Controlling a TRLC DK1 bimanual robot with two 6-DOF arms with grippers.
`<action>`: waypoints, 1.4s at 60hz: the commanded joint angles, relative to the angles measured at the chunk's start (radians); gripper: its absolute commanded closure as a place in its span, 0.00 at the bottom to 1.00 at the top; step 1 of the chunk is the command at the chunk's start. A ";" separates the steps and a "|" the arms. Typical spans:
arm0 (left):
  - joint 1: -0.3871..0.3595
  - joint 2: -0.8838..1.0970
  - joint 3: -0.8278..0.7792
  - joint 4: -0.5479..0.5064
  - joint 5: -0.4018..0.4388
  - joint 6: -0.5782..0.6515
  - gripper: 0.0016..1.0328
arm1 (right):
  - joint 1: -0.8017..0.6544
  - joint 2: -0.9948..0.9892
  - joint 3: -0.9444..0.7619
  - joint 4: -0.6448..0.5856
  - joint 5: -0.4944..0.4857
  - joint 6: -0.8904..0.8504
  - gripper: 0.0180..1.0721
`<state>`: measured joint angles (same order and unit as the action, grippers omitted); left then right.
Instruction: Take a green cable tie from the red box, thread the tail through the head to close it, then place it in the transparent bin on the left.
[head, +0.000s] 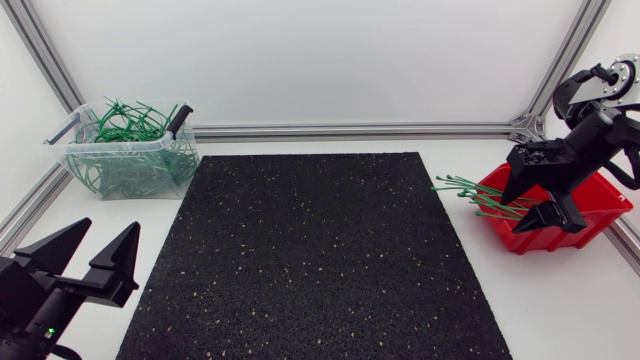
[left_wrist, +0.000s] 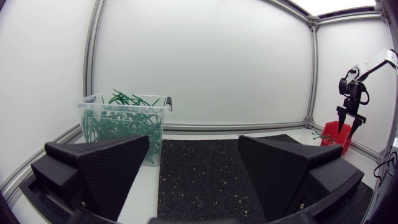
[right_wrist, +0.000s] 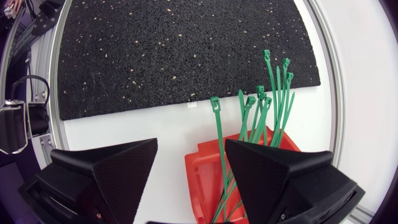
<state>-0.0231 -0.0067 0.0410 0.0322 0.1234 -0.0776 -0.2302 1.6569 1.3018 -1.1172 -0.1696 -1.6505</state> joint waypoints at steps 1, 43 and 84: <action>-0.008 -0.003 -0.044 -0.006 0.007 0.010 0.03 | 0.009 0.021 0.005 0.014 0.004 -0.020 0.32; -0.009 -0.003 -0.043 -0.008 0.007 0.010 0.03 | 0.048 0.052 -0.073 0.148 0.013 0.003 0.58; -0.020 -0.003 -0.043 -0.009 0.007 0.009 0.03 | 0.051 0.075 -0.127 0.229 0.027 0.021 0.83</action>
<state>-0.0353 -0.0067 0.0410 0.0319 0.1234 -0.0776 -0.1829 1.7123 1.2003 -0.8886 -0.1516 -1.6310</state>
